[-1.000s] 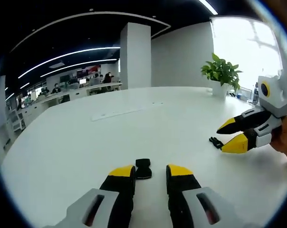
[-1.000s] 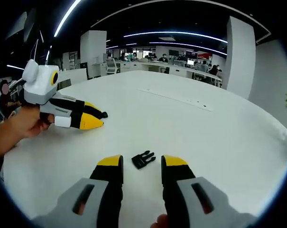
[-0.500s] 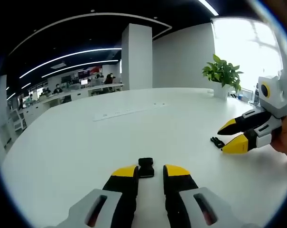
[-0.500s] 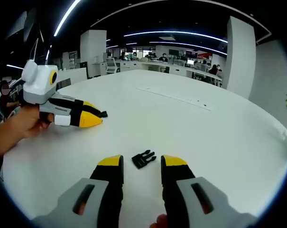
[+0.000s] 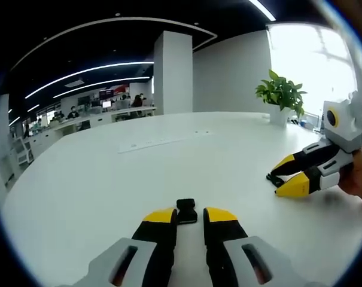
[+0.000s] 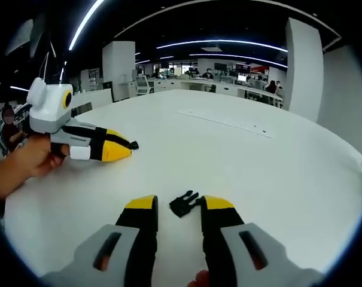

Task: Snap the two parts of the plastic buckle together until the buckle closes and remains connected.

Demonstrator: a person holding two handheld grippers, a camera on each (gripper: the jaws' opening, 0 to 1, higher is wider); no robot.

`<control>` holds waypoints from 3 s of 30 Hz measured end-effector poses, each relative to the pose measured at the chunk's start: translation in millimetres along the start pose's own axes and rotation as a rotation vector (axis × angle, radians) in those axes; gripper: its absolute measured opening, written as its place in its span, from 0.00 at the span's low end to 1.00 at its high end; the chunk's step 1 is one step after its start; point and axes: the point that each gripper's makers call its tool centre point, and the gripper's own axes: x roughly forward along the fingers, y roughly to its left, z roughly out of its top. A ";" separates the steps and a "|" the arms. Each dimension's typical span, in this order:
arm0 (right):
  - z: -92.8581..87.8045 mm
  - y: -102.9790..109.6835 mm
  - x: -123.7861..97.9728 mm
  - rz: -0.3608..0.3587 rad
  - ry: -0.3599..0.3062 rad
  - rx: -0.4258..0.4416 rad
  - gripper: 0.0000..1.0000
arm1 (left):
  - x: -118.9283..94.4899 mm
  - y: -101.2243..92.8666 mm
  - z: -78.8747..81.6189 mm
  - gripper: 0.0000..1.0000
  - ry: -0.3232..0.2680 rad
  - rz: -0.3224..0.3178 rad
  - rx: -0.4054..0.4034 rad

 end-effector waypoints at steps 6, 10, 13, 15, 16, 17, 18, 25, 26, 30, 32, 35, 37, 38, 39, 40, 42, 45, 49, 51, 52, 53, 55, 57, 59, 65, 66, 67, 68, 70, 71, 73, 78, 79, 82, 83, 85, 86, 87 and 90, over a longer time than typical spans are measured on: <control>2.9 8.0 -0.7 0.032 -0.010 -0.022 0.28 | -1.5 -3.6 -0.4 0.17 -0.004 -0.005 -0.001; 3.6 8.4 -0.6 0.042 -0.010 -0.025 0.28 | -1.0 -2.2 -0.4 0.17 -0.005 -0.006 -0.001; 3.2 4.9 -1.6 0.033 -0.008 -0.030 0.27 | 3.5 5.3 0.9 0.17 -0.004 -0.005 -0.004; 2.9 2.9 -3.4 0.020 -0.007 -0.033 0.27 | 2.2 4.8 0.4 0.17 -0.005 -0.003 -0.002; 1.8 2.3 -4.0 0.015 -0.005 -0.030 0.26 | 1.6 4.3 0.2 0.17 -0.005 -0.003 -0.002; 1.5 1.8 -4.6 0.012 -0.004 -0.030 0.26 | 5.5 9.7 1.3 0.17 -0.004 -0.003 -0.004; 1.0 1.0 -5.9 0.008 -0.002 -0.030 0.26 | 6.8 11.7 1.8 0.17 -0.004 -0.002 -0.003; -3.6 -6.7 -9.1 -0.029 0.014 -0.030 0.24 | -2.1 0.3 -2.7 0.17 -0.007 0.002 -0.002; -3.9 -8.1 -8.9 -0.034 0.015 -0.024 0.23 | -2.2 -0.6 -3.0 0.17 -0.007 0.002 -0.002; -5.0 -13.5 -9.4 -0.051 0.020 -0.017 0.22 | -1.6 -2.1 -3.5 0.17 -0.007 0.003 -0.003; -4.9 -13.5 -9.3 -0.050 0.020 -0.013 0.22 | -1.6 -2.6 -3.8 0.17 -0.007 0.004 -0.002; -3.9 -11.2 -9.0 -0.044 0.015 0.006 0.22 | -2.7 -3.1 -4.3 0.17 -0.008 0.005 -0.004; -4.2 -8.5 -7.0 -0.037 0.016 0.021 0.24 | -3.2 -3.5 -4.5 0.17 -0.008 0.007 -0.003; -3.9 -7.8 -5.9 -0.035 0.015 0.024 0.24 | -3.5 -3.7 -4.6 0.17 -0.008 0.007 -0.004; -3.9 -7.5 -4.5 -0.034 0.015 0.026 0.24 | -3.8 -4.0 -4.6 0.17 -0.008 0.007 -0.003; -3.5 -7.7 -3.9 -0.037 0.013 0.028 0.24 | -4.0 -4.2 -4.7 0.17 -0.009 0.007 -0.003; -3.0 -8.9 -2.7 -0.047 0.011 0.024 0.23 | -4.6 -4.4 -4.8 0.17 -0.009 0.008 -0.003; -3.1 -12.9 -4.3 -0.067 0.011 0.011 0.22 | -6.9 -4.6 -5.2 0.17 -0.010 0.009 -0.004; -5.1 -15.4 -7.0 -0.080 0.012 0.015 0.21 | -5.6 -3.5 -5.0 0.17 -0.009 0.010 -0.004; -6.1 -15.5 -8.3 -0.084 0.015 0.019 0.20 | -4.8 -2.7 -4.9 0.16 -0.007 0.010 -0.005; -6.3 -14.7 -8.8 -0.083 0.014 0.015 0.20 | -4.7 -2.4 -5.0 0.16 -0.007 0.010 -0.005; -6.3 -13.8 -8.6 -0.078 0.013 0.015 0.20 | -4.4 -2.0 -4.9 0.16 -0.007 0.010 -0.005; -6.3 -11.3 -7.8 -0.067 0.012 0.019 0.20 | -3.9 -1.1 -4.9 0.16 -0.008 0.009 -0.006; -6.1 -10.1 -7.2 -0.064 0.013 0.026 0.20 | -3.5 -0.5 -4.8 0.16 -0.007 0.011 -0.007; -6.1 -10.1 -7.0 -0.065 0.012 0.030 0.19 | -3.1 -0.2 -4.6 0.16 -0.008 0.011 -0.007; -6.5 -13.1 -6.6 -0.068 0.011 0.024 0.14 | -2.6 0.3 -4.5 0.16 -0.009 0.010 -0.007; -6.6 -12.8 -6.5 -0.067 0.010 0.024 0.14 | -2.4 0.4 -4.4 0.16 -0.009 0.010 -0.006; -6.5 -13.1 -6.2 -0.066 0.011 0.022 0.13 | -2.3 0.5 -4.4 0.16 -0.009 0.010 -0.007; -6.6 -13.2 -6.2 -0.067 0.011 0.022 0.13 | -2.2 0.6 -4.4 0.16 -0.010 0.009 -0.006; -6.7 -13.3 -6.2 -0.067 0.011 0.021 0.13 | -2.1 0.7 -4.4 0.16 -0.011 0.009 -0.007; -6.8 -13.2 -6.3 -0.067 0.011 0.021 0.13 | -2.1 0.7 -4.3 0.16 -0.011 0.009 -0.006; -7.0 -13.1 -6.6 -0.069 0.011 0.022 0.13 | -2.1 0.8 -4.3 0.16 -0.011 0.010 -0.006; -6.3 -12.2 -5.1 -0.066 0.005 0.030 0.17 | -1.9 1.3 -4.1 0.16 -0.011 0.009 -0.008; -6.2 -11.7 -4.8 -0.065 0.005 0.031 0.17 | -1.6 1.4 -4.0 0.16 -0.011 0.009 -0.007; -5.7 -11.4 -3.7 -0.066 0.005 0.031 0.17 | -0.6 1.6 -3.5 0.16 -0.013 0.010 -0.006; -5.6 -11.3 -3.6 -0.067 0.005 0.033 0.17 | -0.3 1.7 -3.4 0.16 -0.013 0.010 -0.007; -5.4 -11.4 -3.4 -0.072 0.003 0.032 0.16 | -0.4 1.6 -3.3 0.16 -0.013 0.011 -0.006; -5.4 -11.7 -3.4 -0.074 0.003 0.032 0.16 | -0.5 1.6 -3.3 0.16 -0.014 0.012 -0.006; -5.4 -12.6 -3.2 -0.077 0.003 0.033 0.15 | -0.6 1.6 -3.4 0.16 -0.014 0.013 -0.006; -5.2 -13.5 -2.5 -0.079 0.003 0.033 0.15 | -1.0 1.4 -3.5 0.15 -0.014 0.014 -0.006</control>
